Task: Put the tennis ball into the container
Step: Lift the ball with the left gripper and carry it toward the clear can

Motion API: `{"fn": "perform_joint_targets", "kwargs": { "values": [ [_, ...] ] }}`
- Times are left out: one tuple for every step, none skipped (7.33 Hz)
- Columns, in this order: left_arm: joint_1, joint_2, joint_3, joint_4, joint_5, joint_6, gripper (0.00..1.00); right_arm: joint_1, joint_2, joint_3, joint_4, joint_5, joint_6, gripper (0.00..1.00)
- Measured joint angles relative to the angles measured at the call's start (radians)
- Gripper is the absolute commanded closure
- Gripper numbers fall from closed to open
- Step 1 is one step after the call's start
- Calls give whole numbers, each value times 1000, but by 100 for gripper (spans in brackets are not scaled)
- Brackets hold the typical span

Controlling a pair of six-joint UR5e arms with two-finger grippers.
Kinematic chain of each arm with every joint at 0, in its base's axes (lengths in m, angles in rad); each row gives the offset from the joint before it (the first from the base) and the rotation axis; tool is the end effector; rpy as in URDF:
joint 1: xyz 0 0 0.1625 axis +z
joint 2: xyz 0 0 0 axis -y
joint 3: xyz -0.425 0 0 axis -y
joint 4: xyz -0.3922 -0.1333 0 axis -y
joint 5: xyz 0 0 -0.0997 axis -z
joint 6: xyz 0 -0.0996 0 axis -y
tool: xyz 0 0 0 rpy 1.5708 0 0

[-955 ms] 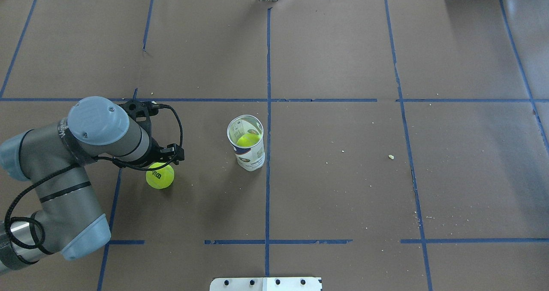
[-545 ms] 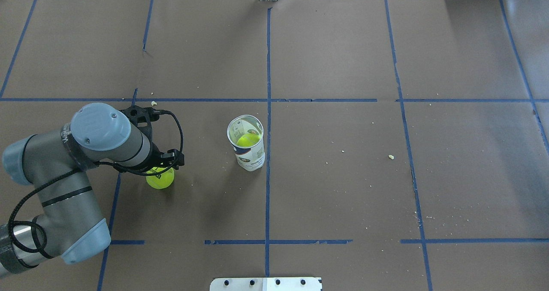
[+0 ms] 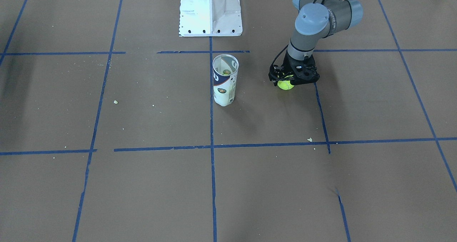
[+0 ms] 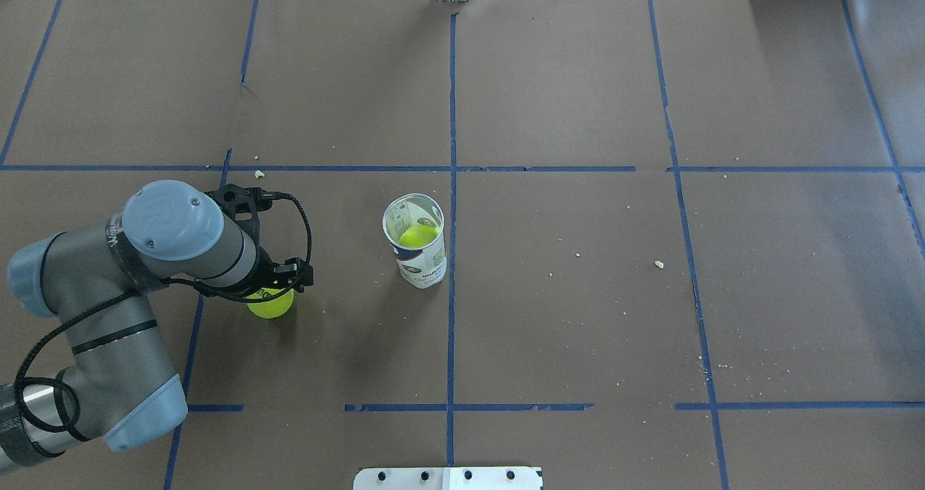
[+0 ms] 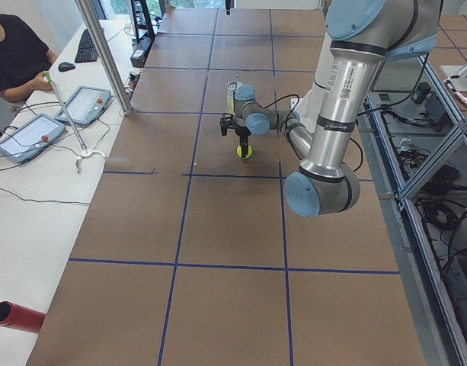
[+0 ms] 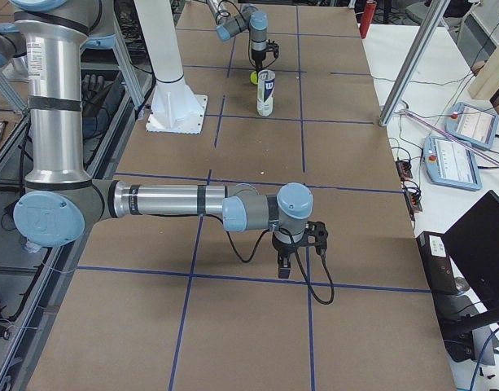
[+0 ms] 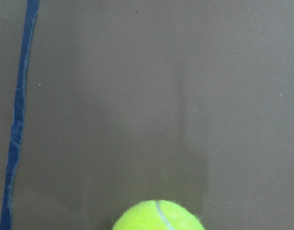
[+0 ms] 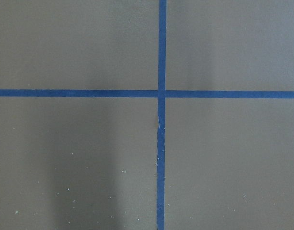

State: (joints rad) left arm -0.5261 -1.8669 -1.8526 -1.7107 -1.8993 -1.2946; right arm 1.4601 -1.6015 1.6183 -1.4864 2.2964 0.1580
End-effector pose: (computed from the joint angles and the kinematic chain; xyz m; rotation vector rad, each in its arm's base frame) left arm 0.4591 -0.3836 0.3602 -0.0116 0.7775 -0.1193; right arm 0.0131 -0.4903 0.6448 -0.0013 -0.7314 0.0085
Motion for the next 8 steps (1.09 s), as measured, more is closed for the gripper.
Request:
{"fn": "perform_joint_targets", "kwargs": {
  "values": [
    [0, 1, -1, 0, -1, 0, 72, 0, 0, 0, 0, 0, 0, 0],
    [0, 2, -3, 0, -1, -1, 100, 0, 0, 0, 0, 0, 0, 0],
    [-1, 2, -13, 1, -1, 0, 100, 0, 0, 0, 0, 0, 0, 0],
    [-8, 12, -47, 8, -2, 2, 100, 0, 0, 0, 0, 0, 0, 0],
    [-24, 33, -120, 45, -4, 8, 100, 0, 0, 0, 0, 0, 0, 0],
    [-60, 31, -207, 141, -6, 31, 100, 0, 0, 0, 0, 0, 0, 0],
    [-112, -17, -278, 286, -9, 79, 100, 0, 0, 0, 0, 0, 0, 0],
    [-168, -104, -329, 458, -26, 139, 100, 0, 0, 0, 0, 0, 0, 0]
  ]
}}
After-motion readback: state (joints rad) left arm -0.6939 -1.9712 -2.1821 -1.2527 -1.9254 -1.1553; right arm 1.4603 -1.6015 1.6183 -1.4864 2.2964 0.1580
